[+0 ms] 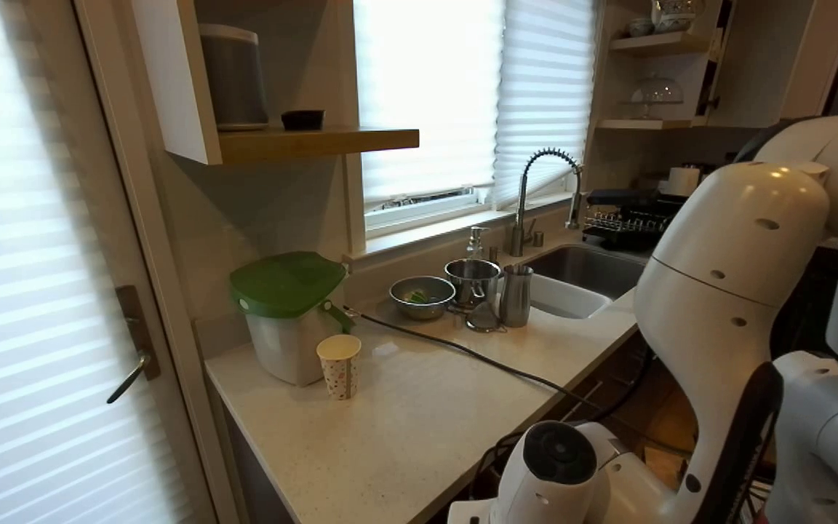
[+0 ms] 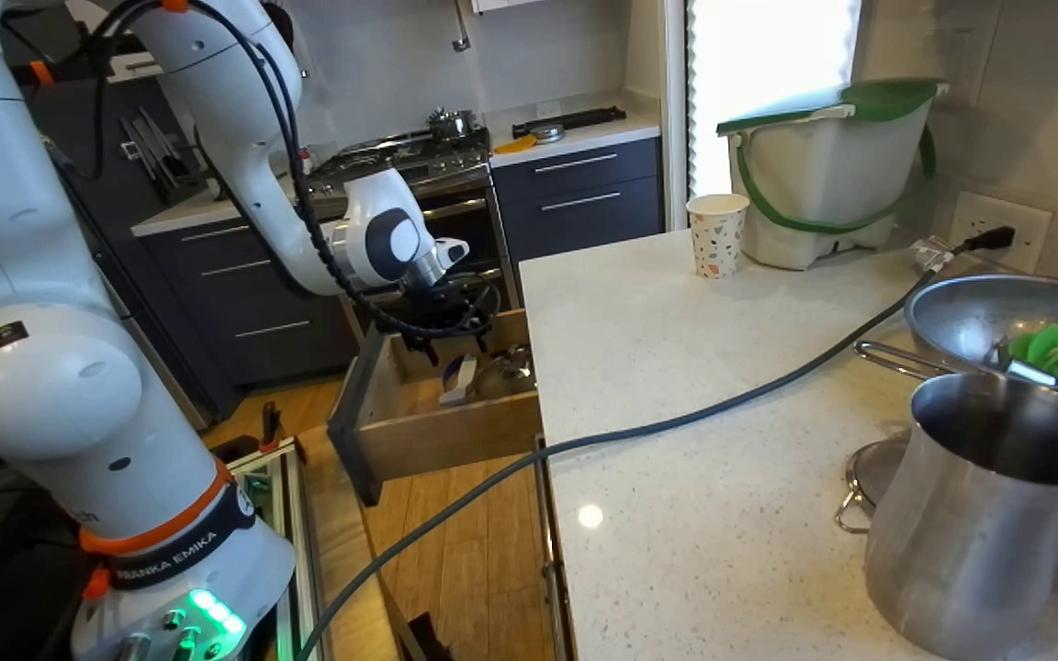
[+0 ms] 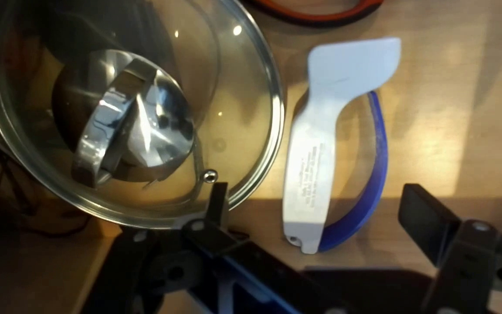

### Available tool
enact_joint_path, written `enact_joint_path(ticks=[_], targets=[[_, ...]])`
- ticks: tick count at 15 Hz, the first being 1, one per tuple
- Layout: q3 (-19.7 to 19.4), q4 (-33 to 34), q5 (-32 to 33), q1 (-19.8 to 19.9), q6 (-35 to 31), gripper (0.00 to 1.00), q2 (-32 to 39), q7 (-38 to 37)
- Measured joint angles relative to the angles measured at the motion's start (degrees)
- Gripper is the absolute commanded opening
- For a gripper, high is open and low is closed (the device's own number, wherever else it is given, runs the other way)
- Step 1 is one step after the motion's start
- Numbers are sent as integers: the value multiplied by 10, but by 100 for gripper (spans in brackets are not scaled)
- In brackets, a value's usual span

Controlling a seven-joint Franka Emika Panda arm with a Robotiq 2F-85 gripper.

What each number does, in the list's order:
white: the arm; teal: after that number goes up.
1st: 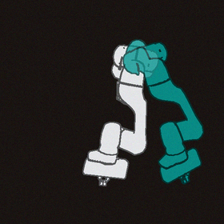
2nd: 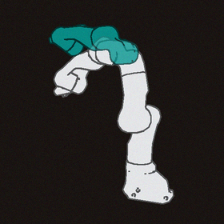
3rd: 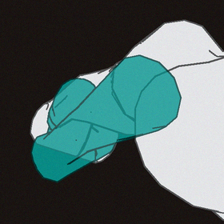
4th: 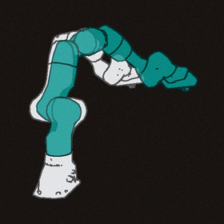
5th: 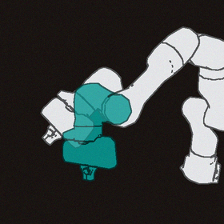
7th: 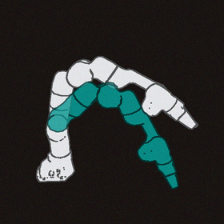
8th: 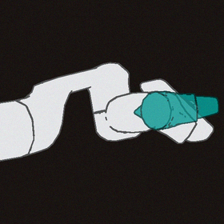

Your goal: Remove the white and blue object from the open drawer and put it on the counter

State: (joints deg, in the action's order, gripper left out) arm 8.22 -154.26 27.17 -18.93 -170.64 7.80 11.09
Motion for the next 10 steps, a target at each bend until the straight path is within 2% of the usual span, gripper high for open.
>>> enact_joint_path(ticks=[4, 6, 10], targets=[[-35, 20, 54, -13, -45, 100, 43, -34], [-48, 31, 61, -24, -57, 75, 63, -39], [-59, 49, 61, -44, -81, 42, 100, -40]])
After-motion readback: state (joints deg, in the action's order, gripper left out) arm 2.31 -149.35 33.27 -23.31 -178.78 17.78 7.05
